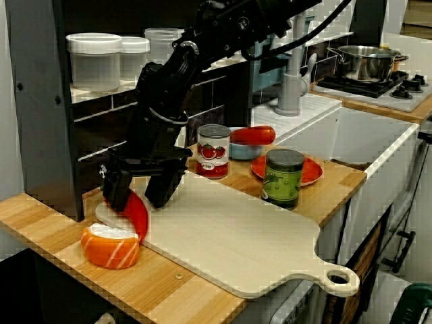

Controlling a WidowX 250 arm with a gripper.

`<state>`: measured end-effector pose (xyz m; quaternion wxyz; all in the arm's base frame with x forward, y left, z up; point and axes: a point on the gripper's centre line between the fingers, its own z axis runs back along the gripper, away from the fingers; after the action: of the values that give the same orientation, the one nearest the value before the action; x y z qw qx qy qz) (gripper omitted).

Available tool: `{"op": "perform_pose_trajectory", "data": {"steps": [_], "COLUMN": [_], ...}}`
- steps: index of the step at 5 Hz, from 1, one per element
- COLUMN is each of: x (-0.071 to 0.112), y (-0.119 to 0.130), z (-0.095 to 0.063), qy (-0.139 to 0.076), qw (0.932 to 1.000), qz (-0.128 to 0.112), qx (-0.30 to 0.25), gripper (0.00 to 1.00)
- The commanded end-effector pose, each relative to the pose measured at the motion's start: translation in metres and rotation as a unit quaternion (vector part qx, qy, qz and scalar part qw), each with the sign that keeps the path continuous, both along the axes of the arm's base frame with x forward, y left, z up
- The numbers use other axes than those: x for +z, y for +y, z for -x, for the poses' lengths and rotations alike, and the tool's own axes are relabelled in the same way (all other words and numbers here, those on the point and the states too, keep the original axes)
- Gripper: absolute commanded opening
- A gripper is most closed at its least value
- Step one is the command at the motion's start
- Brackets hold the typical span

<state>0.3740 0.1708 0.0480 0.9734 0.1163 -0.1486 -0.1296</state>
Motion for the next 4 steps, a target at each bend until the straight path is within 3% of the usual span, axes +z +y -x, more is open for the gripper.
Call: {"op": "perform_pose_trajectory", "data": {"steps": [1,2,4], "x": [0.017,0.017,0.038], "y": [0.002,0.002,-0.001], "z": [-0.005,-0.005,0.001], "qy": [-0.017,-0.017,-0.002], "qw": [0.9998,0.9998,0.9999], "qz": [-0.011,-0.011,0.014], "qx": [-0.003,-0.003,-0.009], "gripper": [1.00,1.00,1.00]}}
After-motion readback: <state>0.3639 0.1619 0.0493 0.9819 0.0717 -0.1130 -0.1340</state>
